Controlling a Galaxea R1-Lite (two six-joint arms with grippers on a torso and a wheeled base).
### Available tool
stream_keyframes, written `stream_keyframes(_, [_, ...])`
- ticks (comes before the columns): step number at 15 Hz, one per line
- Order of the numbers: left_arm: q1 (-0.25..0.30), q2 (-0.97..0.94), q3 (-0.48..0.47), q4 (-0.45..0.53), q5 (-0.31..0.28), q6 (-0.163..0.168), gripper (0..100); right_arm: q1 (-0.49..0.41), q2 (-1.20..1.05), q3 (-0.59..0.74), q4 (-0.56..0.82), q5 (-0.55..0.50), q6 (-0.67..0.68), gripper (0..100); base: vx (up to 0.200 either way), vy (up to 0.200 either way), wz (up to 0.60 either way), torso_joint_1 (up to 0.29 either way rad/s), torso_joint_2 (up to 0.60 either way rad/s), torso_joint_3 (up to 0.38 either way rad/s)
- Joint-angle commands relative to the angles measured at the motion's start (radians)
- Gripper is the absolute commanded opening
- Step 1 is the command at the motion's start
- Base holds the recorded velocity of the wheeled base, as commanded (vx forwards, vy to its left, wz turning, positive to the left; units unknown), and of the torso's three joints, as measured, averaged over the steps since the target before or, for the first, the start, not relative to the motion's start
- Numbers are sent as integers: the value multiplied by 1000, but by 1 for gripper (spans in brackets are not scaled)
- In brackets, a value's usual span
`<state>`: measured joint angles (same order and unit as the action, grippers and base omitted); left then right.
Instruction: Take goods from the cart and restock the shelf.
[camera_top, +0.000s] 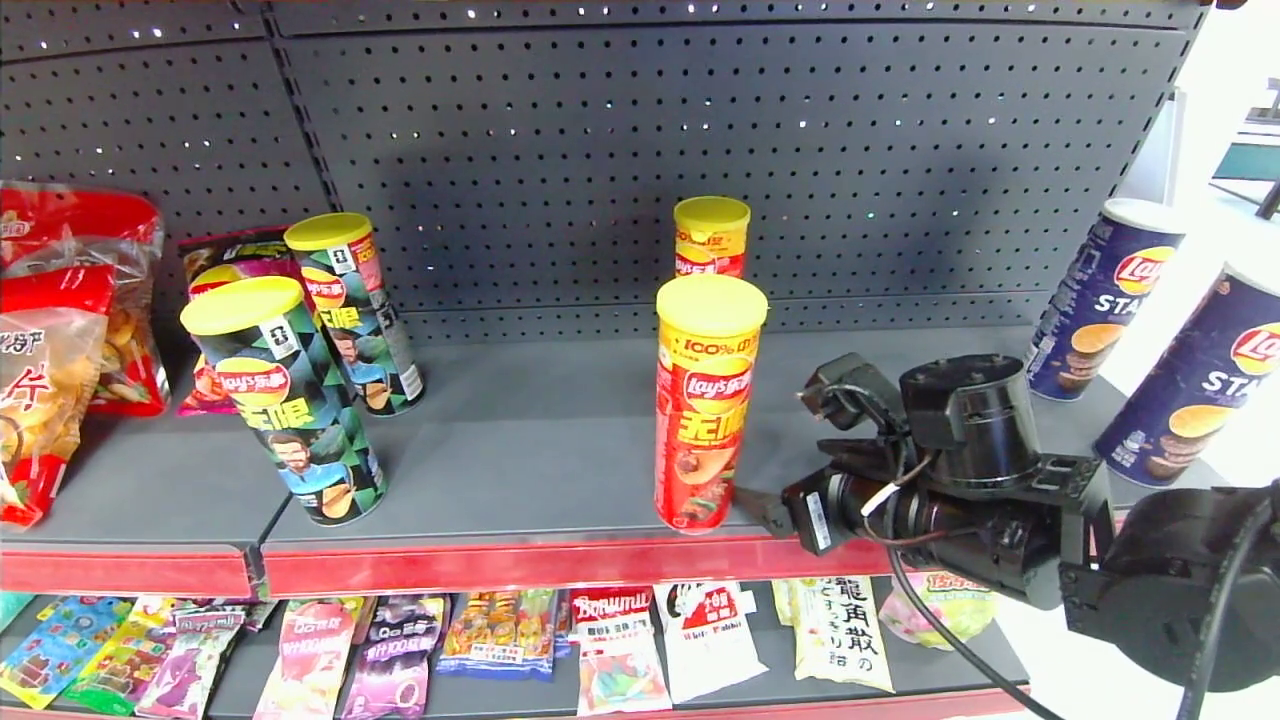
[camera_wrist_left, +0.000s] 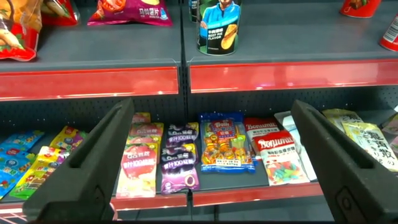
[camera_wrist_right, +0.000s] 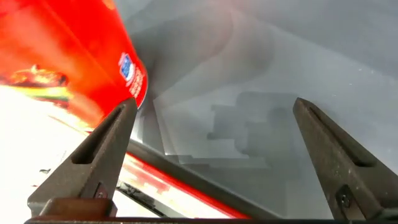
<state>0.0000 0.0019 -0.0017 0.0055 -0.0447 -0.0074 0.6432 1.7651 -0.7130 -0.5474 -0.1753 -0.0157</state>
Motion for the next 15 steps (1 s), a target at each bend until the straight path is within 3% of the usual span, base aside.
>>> stream_keyframes(1, [0, 0, 0, 1, 0, 0, 100, 6, -7, -2, 0, 0, 0, 100, 0, 0, 0, 0, 0, 0])
stream_keyframes(6, [0, 0, 0, 1, 0, 0, 100, 18, -27, 21, 0, 0, 0, 100, 0, 0, 0, 0, 0, 0])
stream_keyframes(9, [0, 0, 0, 1, 0, 0, 100, -27, -145, 87, 0, 59, -1, 100, 0, 0, 0, 0, 0, 0])
stream_keyframes(11, [0, 0, 0, 1, 0, 0, 100, -106, -205, 87, -5, 260, -16, 100, 0, 0, 0, 0, 0, 0])
stream_keyframes(12, [0, 0, 0, 1, 0, 0, 100, -112, -208, 87, -6, 280, -20, 100, 0, 0, 0, 0, 0, 0])
stream_keyframes(14, [0, 0, 0, 1, 0, 0, 100, -252, -207, 66, -48, 794, -156, 100, 0, 0, 0, 0, 0, 0])
stream_keyframes(15, [0, 0, 0, 1, 0, 0, 100, -260, -188, 46, -46, 847, -184, 100, 0, 0, 0, 0, 0, 0])
